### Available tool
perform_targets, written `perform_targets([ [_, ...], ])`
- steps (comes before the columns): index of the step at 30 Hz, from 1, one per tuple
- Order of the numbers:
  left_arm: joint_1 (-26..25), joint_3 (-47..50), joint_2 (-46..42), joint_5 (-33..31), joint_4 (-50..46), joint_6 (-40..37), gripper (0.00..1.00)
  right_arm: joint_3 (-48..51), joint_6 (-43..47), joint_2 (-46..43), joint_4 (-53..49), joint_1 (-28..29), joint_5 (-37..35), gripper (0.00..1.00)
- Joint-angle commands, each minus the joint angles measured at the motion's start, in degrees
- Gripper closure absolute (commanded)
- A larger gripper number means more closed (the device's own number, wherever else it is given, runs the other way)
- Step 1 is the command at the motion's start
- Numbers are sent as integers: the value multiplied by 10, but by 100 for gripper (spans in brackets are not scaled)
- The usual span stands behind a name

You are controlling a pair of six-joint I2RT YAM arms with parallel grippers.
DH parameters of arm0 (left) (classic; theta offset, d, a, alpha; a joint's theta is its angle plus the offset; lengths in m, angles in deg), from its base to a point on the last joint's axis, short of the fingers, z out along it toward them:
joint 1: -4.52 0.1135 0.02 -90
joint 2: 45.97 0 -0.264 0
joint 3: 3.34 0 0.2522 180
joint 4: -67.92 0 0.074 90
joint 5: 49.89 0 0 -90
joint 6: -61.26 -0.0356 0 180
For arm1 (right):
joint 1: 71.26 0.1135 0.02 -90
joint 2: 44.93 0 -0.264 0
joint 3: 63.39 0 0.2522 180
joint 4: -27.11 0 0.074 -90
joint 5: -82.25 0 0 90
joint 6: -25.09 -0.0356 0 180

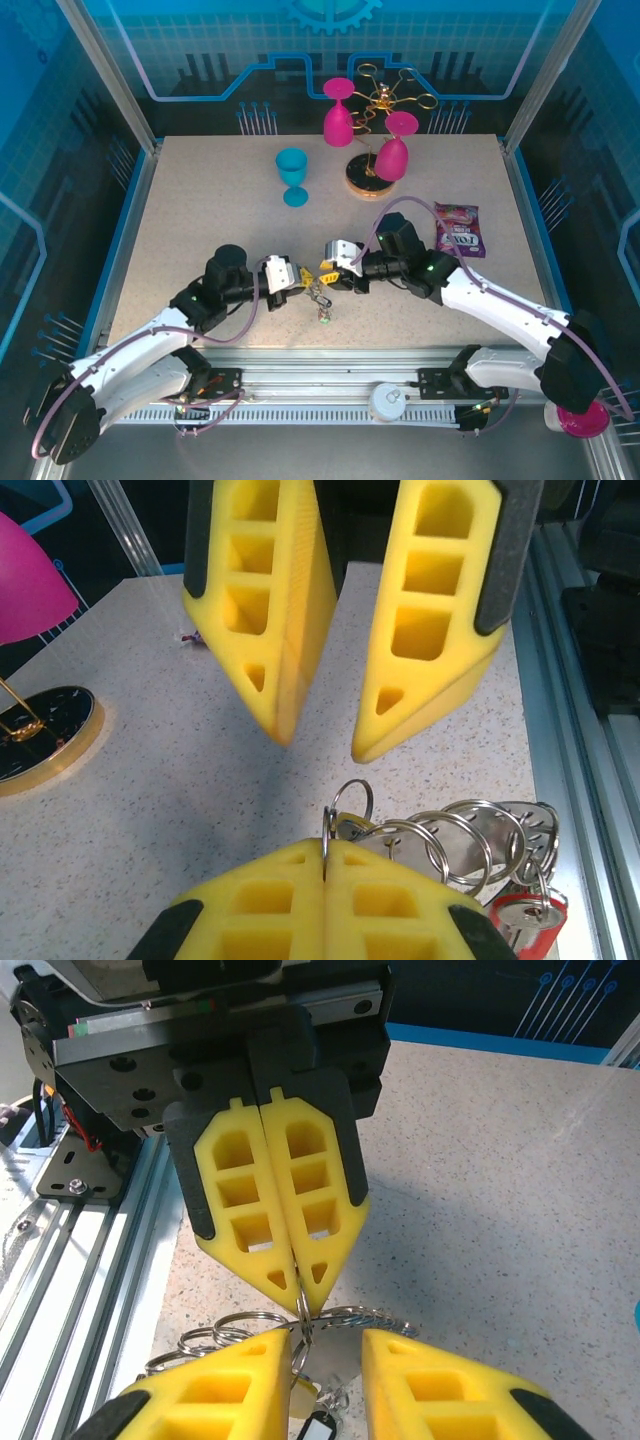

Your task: Put the keys on the keyring

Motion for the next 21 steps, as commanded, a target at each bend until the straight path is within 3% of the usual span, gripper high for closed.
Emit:
perform_targets([
  [1,0,11,-10,30,83,33,100,17,-27,-2,49,-4,21,73],
  [15,0,22,-21,12,93,36,100,33,-52,-14,38,-11,-2,83],
  [21,-1,23,-22,10,95,31,100,34,-58,-18,33,-14,1,95],
])
